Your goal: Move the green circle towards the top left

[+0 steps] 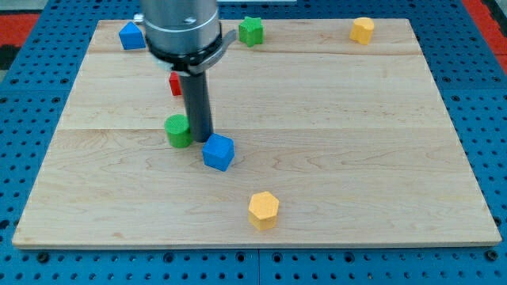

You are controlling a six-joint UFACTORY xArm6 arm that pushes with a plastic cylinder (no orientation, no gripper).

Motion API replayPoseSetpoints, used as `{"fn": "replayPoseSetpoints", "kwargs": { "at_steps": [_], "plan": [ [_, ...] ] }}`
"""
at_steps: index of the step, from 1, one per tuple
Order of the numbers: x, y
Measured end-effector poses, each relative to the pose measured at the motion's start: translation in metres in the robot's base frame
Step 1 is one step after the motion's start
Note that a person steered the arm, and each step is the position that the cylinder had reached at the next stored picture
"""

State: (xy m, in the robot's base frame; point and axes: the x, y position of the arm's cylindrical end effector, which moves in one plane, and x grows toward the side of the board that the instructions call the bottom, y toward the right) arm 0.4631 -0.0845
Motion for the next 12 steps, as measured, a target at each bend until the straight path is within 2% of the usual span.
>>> {"fn": "replayPoseSetpoints", "kwargs": {
  "at_steps": [1,3,7,10,12],
  "plan": [
    [0.013,-0.019],
    [-0.005,-0.081],
    [-0.088,-0.129],
    [-0.091,-0.170],
    [-0.091,-0.163]
  ]
}}
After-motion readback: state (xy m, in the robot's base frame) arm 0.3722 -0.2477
